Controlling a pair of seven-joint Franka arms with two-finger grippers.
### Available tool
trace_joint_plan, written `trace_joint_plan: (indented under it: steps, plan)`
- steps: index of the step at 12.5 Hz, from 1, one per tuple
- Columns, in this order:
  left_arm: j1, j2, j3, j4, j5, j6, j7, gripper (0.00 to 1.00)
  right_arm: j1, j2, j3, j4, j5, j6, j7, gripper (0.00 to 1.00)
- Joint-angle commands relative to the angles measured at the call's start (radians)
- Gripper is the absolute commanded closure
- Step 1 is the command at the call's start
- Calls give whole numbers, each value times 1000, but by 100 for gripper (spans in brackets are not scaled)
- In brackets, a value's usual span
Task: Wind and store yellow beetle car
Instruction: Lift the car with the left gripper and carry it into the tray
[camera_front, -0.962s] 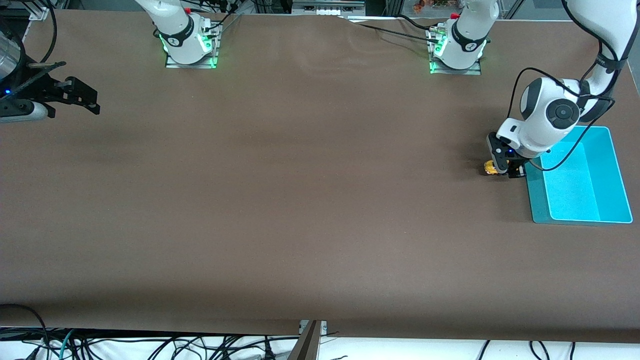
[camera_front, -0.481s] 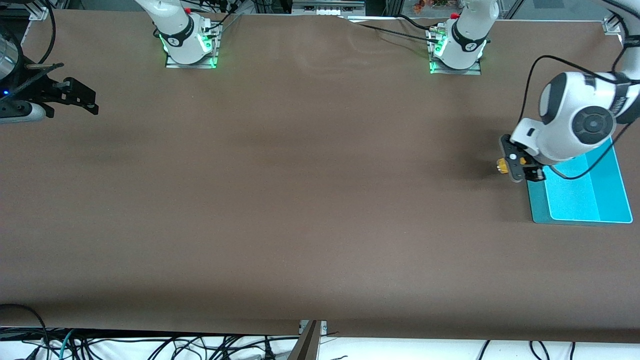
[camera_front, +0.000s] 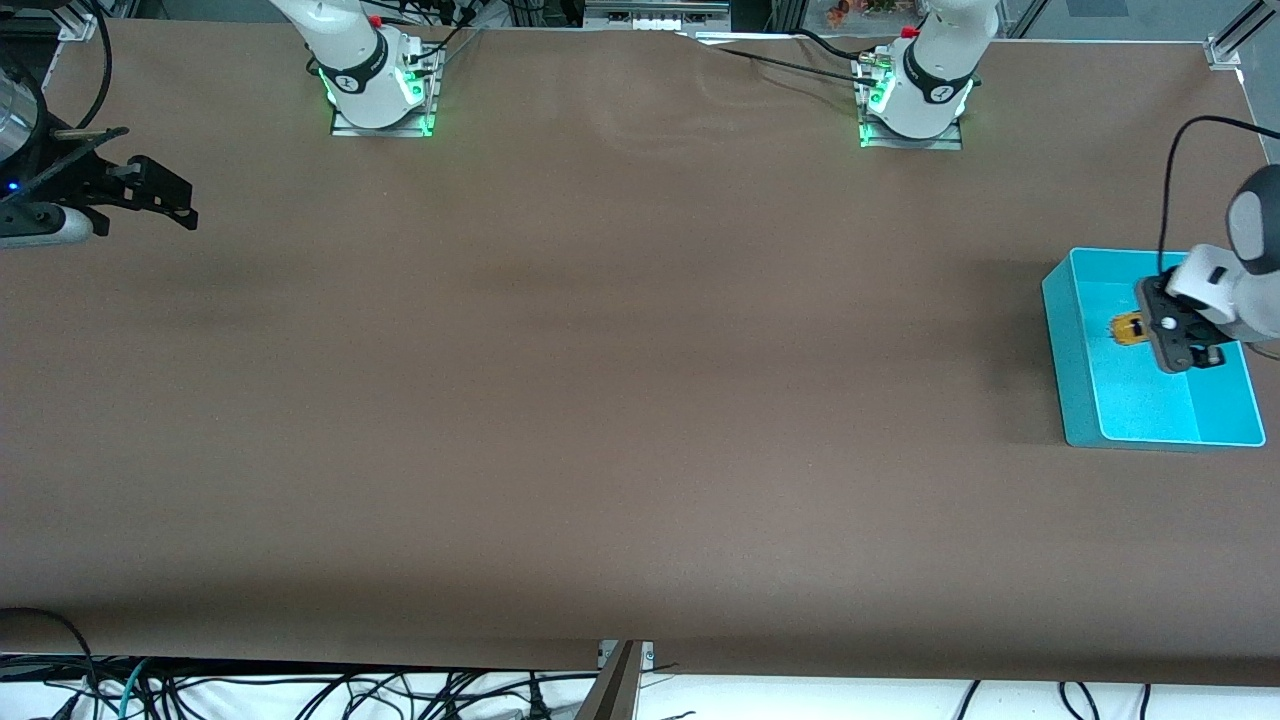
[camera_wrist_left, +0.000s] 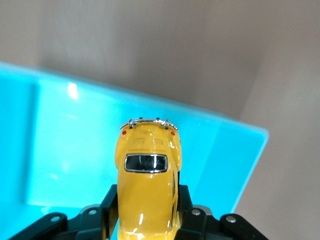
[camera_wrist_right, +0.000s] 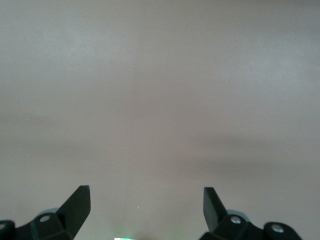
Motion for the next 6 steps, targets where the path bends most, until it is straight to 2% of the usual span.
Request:
trace_joint_plan:
  steps: [1, 3, 5, 6]
  plan:
    - [86, 128, -16, 35, 26, 81, 89, 93, 0, 9, 1, 27, -7, -31, 4, 0]
    - [102, 172, -16, -12, 81, 180, 115, 91, 0, 9, 0, 29, -7, -33, 5, 0]
    - [118, 170, -18, -49, 147, 262, 129, 81, 0, 9, 1, 29, -5, -33, 7, 0]
    - [117, 172, -18, -48, 149, 268, 140, 50, 0, 9, 0, 29, -5, -33, 4, 0]
